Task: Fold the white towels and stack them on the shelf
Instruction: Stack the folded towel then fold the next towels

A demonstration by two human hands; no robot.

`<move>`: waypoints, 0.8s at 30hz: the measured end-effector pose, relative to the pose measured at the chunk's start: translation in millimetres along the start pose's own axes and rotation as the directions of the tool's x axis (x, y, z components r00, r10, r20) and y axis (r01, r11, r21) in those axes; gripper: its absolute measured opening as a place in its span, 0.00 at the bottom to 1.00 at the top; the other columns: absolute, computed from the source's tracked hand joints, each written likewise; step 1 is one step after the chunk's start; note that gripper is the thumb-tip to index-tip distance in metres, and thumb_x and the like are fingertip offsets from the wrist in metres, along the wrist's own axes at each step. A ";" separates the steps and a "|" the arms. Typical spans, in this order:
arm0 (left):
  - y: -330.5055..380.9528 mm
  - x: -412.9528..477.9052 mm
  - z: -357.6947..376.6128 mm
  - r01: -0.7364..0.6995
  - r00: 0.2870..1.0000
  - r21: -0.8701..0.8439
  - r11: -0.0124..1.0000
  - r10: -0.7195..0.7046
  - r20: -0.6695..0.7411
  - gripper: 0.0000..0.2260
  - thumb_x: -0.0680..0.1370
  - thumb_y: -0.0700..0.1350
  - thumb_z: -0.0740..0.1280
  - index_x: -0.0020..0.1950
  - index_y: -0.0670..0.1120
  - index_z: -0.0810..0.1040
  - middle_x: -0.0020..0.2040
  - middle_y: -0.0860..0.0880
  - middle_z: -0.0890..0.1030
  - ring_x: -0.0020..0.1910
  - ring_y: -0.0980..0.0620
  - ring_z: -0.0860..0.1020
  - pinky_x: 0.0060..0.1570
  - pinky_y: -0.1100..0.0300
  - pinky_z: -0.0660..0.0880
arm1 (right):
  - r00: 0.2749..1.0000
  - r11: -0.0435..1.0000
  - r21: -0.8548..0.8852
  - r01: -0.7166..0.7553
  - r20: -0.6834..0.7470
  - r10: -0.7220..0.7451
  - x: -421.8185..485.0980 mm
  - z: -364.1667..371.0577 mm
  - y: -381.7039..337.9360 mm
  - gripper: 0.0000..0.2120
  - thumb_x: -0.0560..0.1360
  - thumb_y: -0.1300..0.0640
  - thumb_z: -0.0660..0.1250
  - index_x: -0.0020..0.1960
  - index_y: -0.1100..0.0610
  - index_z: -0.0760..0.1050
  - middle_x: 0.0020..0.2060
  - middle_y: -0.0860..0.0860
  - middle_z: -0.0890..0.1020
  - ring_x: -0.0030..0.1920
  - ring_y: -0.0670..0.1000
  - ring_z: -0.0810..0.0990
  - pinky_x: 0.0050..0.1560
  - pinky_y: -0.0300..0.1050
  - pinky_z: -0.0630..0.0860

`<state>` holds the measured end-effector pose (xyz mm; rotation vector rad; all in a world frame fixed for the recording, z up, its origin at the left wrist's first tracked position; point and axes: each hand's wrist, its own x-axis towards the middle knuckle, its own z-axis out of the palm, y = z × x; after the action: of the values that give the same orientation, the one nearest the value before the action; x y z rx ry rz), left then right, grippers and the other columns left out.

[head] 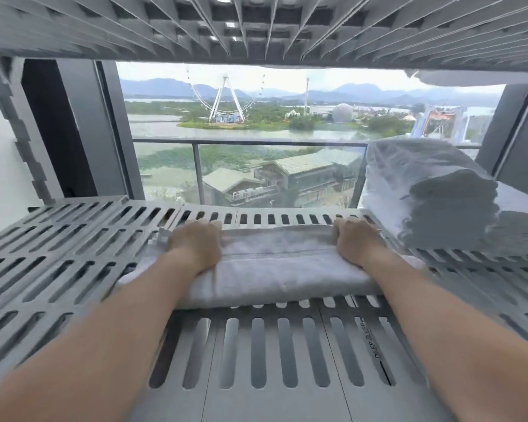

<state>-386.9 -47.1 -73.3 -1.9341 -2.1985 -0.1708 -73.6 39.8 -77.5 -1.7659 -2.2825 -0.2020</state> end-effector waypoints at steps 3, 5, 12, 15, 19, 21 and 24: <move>-7.3 6.4 3.8 -0.029 1.000 -0.044 0.999 0.029 0.005 0.08 0.78 0.42 0.55 0.54 0.49 0.72 0.54 0.46 0.78 0.51 0.46 0.76 0.53 0.48 0.75 | 0.999 0.998 0.053 -0.027 -0.030 0.028 6.0 3.1 -0.3 0.14 0.75 0.64 0.57 0.58 0.54 0.73 0.55 0.57 0.79 0.58 0.59 0.76 0.60 0.56 0.74; -6.1 11.6 0.7 -0.039 0.998 -0.054 0.998 0.041 0.038 0.13 0.78 0.42 0.55 0.59 0.49 0.73 0.58 0.47 0.78 0.55 0.45 0.76 0.57 0.47 0.74 | 0.990 0.999 0.051 -0.013 -0.142 0.020 7.4 2.5 -5.0 0.18 0.73 0.65 0.61 0.60 0.54 0.74 0.54 0.55 0.81 0.57 0.58 0.78 0.60 0.54 0.75; 2.9 21.1 6.0 0.014 1.000 -0.083 0.996 -0.013 0.008 0.15 0.80 0.41 0.56 0.58 0.55 0.79 0.58 0.52 0.81 0.56 0.48 0.78 0.55 0.51 0.75 | 0.955 0.932 0.280 0.228 -0.250 -0.159 2.2 11.3 -29.6 0.08 0.78 0.54 0.64 0.52 0.53 0.80 0.49 0.51 0.83 0.52 0.53 0.79 0.51 0.47 0.74; 11.1 17.6 4.1 0.021 0.997 -0.005 1.000 -0.021 -0.069 0.15 0.78 0.37 0.60 0.55 0.53 0.80 0.53 0.51 0.82 0.53 0.48 0.78 0.56 0.52 0.74 | 0.993 0.942 0.314 0.114 -0.029 -0.110 3.1 20.0 -26.4 0.12 0.79 0.49 0.61 0.53 0.53 0.81 0.51 0.51 0.83 0.53 0.53 0.78 0.54 0.49 0.75; 49.5 6.9 -1.5 -0.113 0.963 -0.064 0.992 0.094 -0.252 0.12 0.77 0.37 0.63 0.52 0.52 0.81 0.49 0.51 0.82 0.50 0.47 0.79 0.57 0.52 0.73 | 0.998 0.936 0.347 0.068 -0.025 -0.064 4.5 18.5 -26.8 0.13 0.79 0.48 0.62 0.54 0.53 0.81 0.50 0.51 0.82 0.53 0.53 0.78 0.54 0.48 0.75; 77.5 3.4 -3.9 -0.189 0.950 -0.161 0.969 0.139 -0.281 0.09 0.78 0.42 0.64 0.52 0.51 0.82 0.50 0.51 0.82 0.50 0.47 0.79 0.56 0.52 0.73 | 0.996 0.932 0.354 0.074 -0.078 -0.049 2.0 16.9 -26.1 0.12 0.79 0.49 0.63 0.53 0.54 0.82 0.49 0.52 0.81 0.53 0.54 0.78 0.53 0.47 0.74; 122.7 2.5 -6.0 -0.239 0.958 -0.295 0.925 0.175 -0.227 0.10 0.80 0.46 0.61 0.56 0.51 0.81 0.55 0.50 0.82 0.53 0.48 0.79 0.56 0.51 0.74 | 0.969 0.962 0.264 0.068 -0.248 0.000 -1.5 12.8 -17.6 0.13 0.79 0.52 0.62 0.53 0.58 0.82 0.48 0.56 0.81 0.52 0.57 0.78 0.52 0.49 0.76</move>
<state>-265.2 -29.7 -73.1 -2.1906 -1.9152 -0.6935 -91.6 37.2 -89.5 -1.4767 -2.0543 -0.1019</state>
